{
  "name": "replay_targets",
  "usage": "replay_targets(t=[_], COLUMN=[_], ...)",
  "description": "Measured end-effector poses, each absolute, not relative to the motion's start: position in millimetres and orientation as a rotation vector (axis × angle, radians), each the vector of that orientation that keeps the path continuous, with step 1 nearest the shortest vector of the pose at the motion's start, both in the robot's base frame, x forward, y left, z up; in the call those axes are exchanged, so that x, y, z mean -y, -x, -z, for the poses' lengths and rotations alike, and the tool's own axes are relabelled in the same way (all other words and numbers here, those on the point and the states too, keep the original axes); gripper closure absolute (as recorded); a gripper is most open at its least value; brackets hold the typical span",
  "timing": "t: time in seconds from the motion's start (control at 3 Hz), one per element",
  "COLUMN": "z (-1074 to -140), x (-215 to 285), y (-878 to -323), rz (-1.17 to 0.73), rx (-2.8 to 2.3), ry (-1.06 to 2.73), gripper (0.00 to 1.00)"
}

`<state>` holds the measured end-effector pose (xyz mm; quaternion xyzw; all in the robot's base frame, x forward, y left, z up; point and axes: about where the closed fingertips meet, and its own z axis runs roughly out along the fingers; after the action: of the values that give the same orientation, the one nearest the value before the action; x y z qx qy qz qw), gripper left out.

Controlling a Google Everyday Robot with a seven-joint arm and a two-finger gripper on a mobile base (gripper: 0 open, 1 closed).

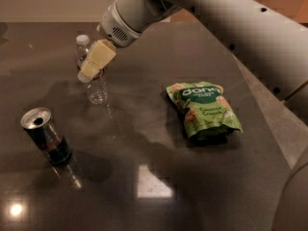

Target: Move water bottle near green rice chip bag

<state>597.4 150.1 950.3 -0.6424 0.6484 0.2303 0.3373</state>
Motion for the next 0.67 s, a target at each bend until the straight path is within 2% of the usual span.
replay_targets(t=[0.33, 0.67], z=[-949.8, -949.3], x=[-159.0, -161.7], y=[-596.0, -593.7], rz=[-0.637, -0.657], rx=[-1.687, -1.684], ry=[1.677, 1.692], gripper=[0.18, 0.41])
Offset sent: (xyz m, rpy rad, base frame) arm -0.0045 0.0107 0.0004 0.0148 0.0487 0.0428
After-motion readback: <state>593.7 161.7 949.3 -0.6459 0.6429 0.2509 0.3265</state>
